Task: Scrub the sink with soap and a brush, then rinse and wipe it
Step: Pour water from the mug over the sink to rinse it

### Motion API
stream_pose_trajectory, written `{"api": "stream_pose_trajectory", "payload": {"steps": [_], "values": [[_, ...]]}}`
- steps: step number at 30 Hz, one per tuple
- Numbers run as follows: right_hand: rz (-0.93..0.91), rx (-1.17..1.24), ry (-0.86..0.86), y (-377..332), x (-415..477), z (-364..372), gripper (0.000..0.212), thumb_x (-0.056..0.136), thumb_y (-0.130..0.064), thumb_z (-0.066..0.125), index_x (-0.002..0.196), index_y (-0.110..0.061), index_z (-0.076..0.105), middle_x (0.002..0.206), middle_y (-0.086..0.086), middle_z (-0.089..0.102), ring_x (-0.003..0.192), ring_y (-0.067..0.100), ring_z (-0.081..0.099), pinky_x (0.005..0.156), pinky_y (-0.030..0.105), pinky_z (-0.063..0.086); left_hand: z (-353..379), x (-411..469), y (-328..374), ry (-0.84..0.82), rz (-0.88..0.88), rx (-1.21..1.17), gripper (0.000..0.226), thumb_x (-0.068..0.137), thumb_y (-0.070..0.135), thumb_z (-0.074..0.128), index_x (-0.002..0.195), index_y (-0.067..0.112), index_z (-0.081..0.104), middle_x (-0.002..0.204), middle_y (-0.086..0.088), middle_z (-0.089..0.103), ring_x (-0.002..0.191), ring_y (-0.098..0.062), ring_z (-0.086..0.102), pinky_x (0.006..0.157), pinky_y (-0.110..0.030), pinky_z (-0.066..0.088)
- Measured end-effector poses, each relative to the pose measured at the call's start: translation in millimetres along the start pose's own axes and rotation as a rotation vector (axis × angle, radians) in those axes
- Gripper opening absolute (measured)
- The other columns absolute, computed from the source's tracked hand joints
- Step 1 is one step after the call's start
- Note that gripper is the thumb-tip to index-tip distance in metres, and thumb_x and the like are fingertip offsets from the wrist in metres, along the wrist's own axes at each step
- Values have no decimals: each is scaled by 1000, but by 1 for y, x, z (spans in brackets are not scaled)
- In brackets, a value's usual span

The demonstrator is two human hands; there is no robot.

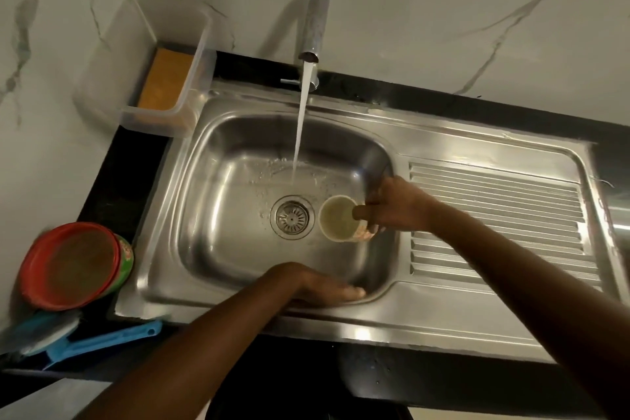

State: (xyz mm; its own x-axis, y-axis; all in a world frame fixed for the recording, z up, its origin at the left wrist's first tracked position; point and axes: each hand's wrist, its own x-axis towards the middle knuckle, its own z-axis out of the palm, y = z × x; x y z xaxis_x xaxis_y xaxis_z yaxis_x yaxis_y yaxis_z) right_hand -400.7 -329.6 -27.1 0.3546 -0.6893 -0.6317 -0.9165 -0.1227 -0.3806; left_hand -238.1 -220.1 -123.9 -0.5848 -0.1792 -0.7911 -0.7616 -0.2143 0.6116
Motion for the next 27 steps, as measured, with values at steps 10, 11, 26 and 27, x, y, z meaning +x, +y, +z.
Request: {"api": "stream_pose_trajectory", "payload": {"steps": [10, 11, 26, 27], "values": [[477, 1560, 126, -21, 25, 63, 28, 111, -28, 43, 103, -3, 54, 106, 27, 76, 92, 43, 76, 84, 54, 63, -48, -2, -75, 139, -121, 93, 49, 111, 50, 38, 141, 19, 62, 156, -4, 55, 134, -20, 53, 122, -39, 34], [493, 1634, 193, -23, 27, 62, 22, 110, -22, 41, 103, -4, 53, 107, 28, 75, 95, 43, 76, 86, 55, 62, -48, 1, -69, 141, -78, 111, 52, 113, 50, 35, 152, 21, 54, 162, -1, 48, 145, -20, 46, 126, -39, 28], [587, 1706, 208, -41, 5, 73, 19, 106, -10, 39, 119, -4, 51, 103, 30, 75, 90, 41, 77, 77, 52, 64, -65, 18, -72, 203, -171, 261, 57, 110, 37, 43, 165, 24, 34, 171, -3, 34, 154, -24, 37, 127, -41, 30], [552, 1662, 236, -43, 12, 67, 20, 106, -10, 40, 117, -2, 53, 103, 28, 75, 91, 40, 77, 82, 53, 64, -68, 16, -72, 235, -154, 253, 55, 111, 35, 42, 164, 22, 35, 172, -4, 33, 156, -24, 34, 128, -40, 28]]}}
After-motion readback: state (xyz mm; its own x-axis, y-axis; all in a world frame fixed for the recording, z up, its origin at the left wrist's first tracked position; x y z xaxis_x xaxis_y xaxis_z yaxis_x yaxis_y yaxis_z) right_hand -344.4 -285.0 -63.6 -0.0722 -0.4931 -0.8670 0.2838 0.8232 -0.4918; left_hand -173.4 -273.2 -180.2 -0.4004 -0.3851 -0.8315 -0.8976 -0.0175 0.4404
